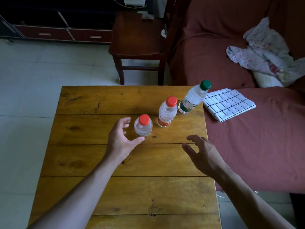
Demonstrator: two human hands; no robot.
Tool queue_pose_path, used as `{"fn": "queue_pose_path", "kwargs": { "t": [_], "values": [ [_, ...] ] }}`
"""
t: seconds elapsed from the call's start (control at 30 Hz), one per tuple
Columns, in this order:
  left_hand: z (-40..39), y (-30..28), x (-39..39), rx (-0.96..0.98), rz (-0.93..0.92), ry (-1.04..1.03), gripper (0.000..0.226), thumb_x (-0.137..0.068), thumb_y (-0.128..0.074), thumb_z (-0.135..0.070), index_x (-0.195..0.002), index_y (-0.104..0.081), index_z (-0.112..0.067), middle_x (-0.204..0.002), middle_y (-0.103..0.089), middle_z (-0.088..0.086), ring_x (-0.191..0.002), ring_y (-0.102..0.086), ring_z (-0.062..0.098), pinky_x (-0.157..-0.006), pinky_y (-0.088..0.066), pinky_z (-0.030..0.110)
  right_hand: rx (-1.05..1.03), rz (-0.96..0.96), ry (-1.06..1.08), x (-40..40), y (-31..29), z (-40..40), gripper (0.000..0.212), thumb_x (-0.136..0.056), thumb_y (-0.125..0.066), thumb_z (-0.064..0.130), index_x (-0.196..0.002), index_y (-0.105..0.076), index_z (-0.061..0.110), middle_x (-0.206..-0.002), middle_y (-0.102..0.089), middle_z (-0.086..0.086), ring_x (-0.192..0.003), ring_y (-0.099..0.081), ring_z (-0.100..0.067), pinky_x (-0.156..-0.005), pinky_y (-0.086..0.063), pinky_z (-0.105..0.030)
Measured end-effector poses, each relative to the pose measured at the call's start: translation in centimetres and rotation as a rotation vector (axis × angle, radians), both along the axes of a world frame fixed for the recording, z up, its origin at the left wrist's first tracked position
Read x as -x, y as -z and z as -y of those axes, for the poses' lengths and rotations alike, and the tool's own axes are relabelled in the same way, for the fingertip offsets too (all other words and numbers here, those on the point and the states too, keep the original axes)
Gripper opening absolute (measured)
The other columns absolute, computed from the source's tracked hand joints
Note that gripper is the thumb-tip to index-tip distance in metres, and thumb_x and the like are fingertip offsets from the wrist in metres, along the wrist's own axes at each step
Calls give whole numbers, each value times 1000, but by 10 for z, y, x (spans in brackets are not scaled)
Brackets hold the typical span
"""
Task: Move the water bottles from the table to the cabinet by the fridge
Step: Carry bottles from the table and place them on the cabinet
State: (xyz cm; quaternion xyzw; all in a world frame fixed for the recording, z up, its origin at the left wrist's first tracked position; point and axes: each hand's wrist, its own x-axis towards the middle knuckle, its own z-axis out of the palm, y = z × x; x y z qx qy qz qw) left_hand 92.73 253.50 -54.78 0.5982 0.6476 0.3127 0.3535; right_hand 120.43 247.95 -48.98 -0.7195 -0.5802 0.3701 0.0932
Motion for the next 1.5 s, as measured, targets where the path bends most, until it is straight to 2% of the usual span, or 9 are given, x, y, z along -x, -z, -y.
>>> {"fn": "queue_pose_path", "kwargs": {
  "t": [0.13,0.27,0.47,0.6,0.77,0.9,1.0,1.37,1.5],
  "values": [
    [-11,-5,-13,-49,83,42,75,-61,-94,-28,-124,-54,-29,-122,-61,-12,-112,-57,3,-86,-51,21,-4,2,2,3,1,-7,51,-93,-55,50,-133,-54,18,-133,-57,-12,-110,-60,-24,-85,-48,-31],
    [-21,0,-16,-73,45,45,68,-61,-94,-25,-118,-58,-25,-111,-63,-11,-105,-58,7,-80,-51,18,-19,-11,4,6,-1,-13,51,-94,-55,48,-134,-54,17,-131,-57,-11,-90,-57,-15,-80,-43,-27],
    [-19,2,-13,-70,47,54,67,-60,-94,-23,-116,-59,-24,-110,-65,-11,-105,-59,4,-79,-48,11,-25,-25,17,5,0,-19,50,-94,-56,46,-135,-53,17,-131,-57,-11,-96,-55,-15,-82,-41,-26],
    [-20,2,-14,-69,46,37,66,-60,-95,-22,-113,-58,-31,-106,-63,-18,-103,-58,-4,-77,-46,5,-125,-68,74,9,8,-27,53,-92,-61,44,-136,-50,18,-132,-58,-12,-117,-57,-20,-85,-49,-30],
    [-18,3,-11,-86,40,55,69,-58,-95,-19,-114,-57,-30,-106,-64,-12,-102,-58,-2,-76,-45,3,-206,-152,161,27,21,-38,67,-84,-74,41,-140,-44,20,-133,-57,-10,-119,-55,-18,-94,-53,-44],
    [-20,5,-10,-81,15,85,69,-61,-94,-22,-119,-58,-25,-111,-64,-10,-103,-58,6,-76,-44,5,-294,-222,245,40,36,-59,87,-73,-84,38,-144,-36,24,-137,-48,7,-128,-47,-15,-102,-47,-50],
    [-20,6,-8,-96,3,108,71,-61,-94,-25,-122,-57,-23,-112,-63,-11,-104,-58,5,-78,-48,12,-337,-266,260,51,48,-79,95,-68,-87,39,-146,-35,25,-145,-47,5,-135,-43,-12,-107,-44,-48],
    [-9,12,-9,-60,58,18,69,-61,-94,-25,-120,-58,-23,-112,-64,-12,-107,-57,-1,-81,-50,15,-414,-316,322,55,58,-90,63,-63,-91,32,-117,-59,27,-109,-68,11,-103,-63,-6,-92,-54,-39],
    [-13,15,-15,-35,60,-24,68,-60,-94,-23,-119,-60,-23,-110,-66,-10,-105,-57,-1,-85,-47,15,-460,-308,351,47,48,-69,67,-61,-93,30,-116,-54,32,-103,-65,27,-100,-63,1,-85,-55,-23]
  ]
}}
